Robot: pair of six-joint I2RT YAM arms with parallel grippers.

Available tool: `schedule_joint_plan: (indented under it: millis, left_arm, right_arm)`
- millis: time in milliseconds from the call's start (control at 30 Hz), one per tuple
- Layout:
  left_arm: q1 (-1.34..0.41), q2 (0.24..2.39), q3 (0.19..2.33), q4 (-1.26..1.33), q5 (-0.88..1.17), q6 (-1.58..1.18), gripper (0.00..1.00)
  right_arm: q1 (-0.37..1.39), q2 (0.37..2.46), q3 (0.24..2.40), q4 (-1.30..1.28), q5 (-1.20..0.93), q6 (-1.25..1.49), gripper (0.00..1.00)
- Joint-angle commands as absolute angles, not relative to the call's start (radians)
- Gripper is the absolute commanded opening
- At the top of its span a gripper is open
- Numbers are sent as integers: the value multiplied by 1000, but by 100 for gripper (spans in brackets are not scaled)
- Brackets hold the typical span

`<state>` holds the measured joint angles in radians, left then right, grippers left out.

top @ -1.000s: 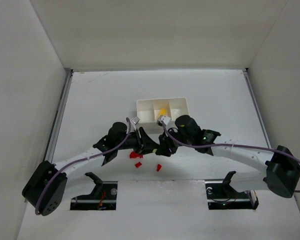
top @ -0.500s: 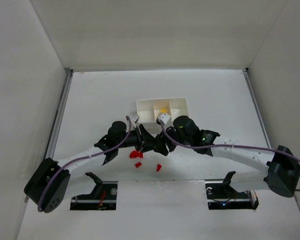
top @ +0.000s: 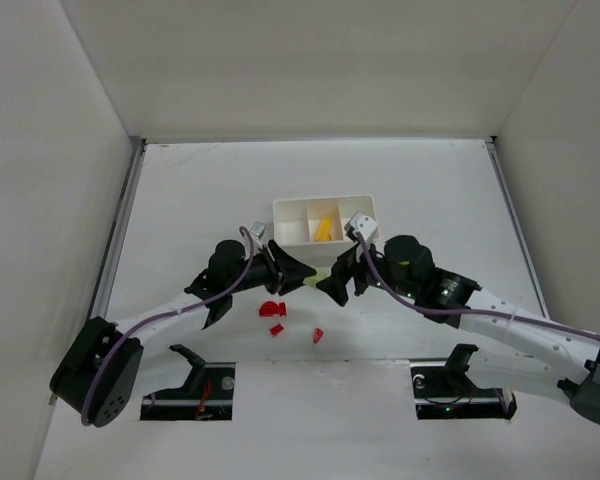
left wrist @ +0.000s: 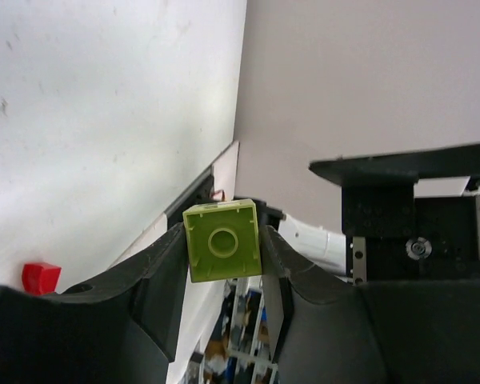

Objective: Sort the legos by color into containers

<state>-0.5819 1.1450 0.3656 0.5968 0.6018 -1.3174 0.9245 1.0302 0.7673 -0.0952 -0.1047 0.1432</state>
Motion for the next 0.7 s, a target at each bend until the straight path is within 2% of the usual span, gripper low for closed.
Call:
schedule_joint_plan:
  millis: [0, 100, 167, 233, 267, 300, 333, 400, 500, 533, 667]
  left_arm:
    - [-561, 1098, 354, 652, 534, -1319, 11]
    - [-561, 1077, 348, 661, 456, -1321, 11]
    - [-573, 1068, 359, 666, 398, -1315, 12]
    - [-596, 1063, 379, 676, 332, -1309, 12]
    - [-611, 1063, 391, 689, 296, -1304, 12]
    - [-623, 1068, 402, 701, 275, -1301, 12]
    - [-637, 1074, 413, 713, 261, -1298, 12]
    - [-653, 1089, 428, 738, 245, -1295, 12]
    - [-674, 1101, 425, 790, 219, -1298, 12]
    - [-683, 1103, 417, 814, 209, -1304, 13]
    - [-726, 1112, 397, 913, 166, -1302, 13]
  right_arm:
    - [912, 951, 701, 3, -11, 199, 91]
    - [883, 868, 623, 109, 52, 290, 72]
    - [871, 839, 583, 176, 69, 371, 46]
    - [835, 822, 558, 210, 65, 493, 30]
    - [808, 816, 548, 222, 51, 570, 26]
    - [791, 813, 539, 230, 42, 616, 26]
    - [780, 805, 525, 248, 47, 664, 33]
    - [771, 790, 486, 313, 60, 754, 58]
    - [769, 782, 442, 376, 67, 857, 80]
    - [769, 787, 428, 386, 72, 886, 83]
    - [760, 782, 394, 400, 91, 971, 84]
